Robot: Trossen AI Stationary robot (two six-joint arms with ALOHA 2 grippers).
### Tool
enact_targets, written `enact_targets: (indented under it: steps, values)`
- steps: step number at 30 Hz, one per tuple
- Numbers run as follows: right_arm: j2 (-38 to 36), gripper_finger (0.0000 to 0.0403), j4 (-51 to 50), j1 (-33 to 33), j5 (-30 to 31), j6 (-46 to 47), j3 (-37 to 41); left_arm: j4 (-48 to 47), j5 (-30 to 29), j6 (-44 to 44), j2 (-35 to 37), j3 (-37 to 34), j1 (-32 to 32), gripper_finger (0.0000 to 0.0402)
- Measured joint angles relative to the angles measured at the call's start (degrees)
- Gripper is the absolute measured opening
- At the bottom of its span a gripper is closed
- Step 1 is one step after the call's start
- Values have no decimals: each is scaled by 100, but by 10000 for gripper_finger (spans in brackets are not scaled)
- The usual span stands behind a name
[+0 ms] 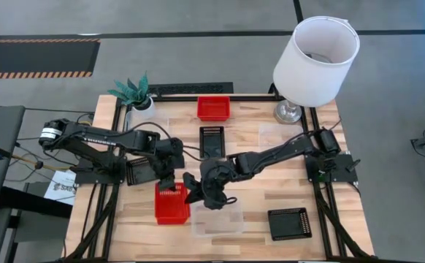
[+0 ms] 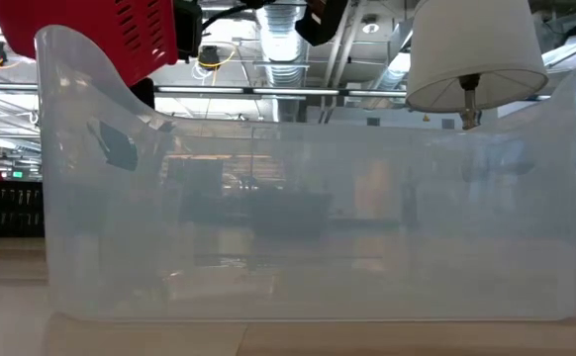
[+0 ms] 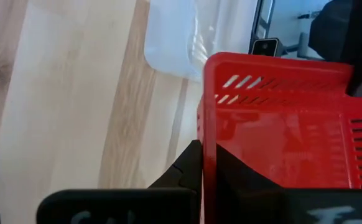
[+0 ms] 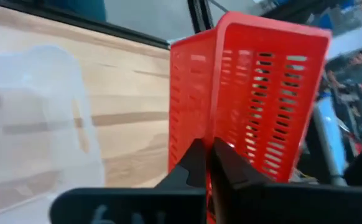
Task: Stack baskets by color
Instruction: Stack the bottom red bin on top of the top red bins
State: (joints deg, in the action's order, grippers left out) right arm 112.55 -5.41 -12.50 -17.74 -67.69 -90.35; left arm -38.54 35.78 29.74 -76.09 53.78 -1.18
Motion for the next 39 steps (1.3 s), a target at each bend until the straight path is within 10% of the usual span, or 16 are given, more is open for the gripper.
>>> enact_targets:
  steps: [9, 27, 39]
  values:
    - [-3, 5, -78, 107, -583, 307, -1, 373, 129, -318, 0, 0, 7, 26]
    - [-94, 1, -1008, 383, -464, 935, 0, -302, 45, -1719, 0, 754, 745, 281]
    - [-1023, 1, -2114, 896, 1280, 1867, -1, -1990, -3220, -2136, 1243, 2025, 847, 281]
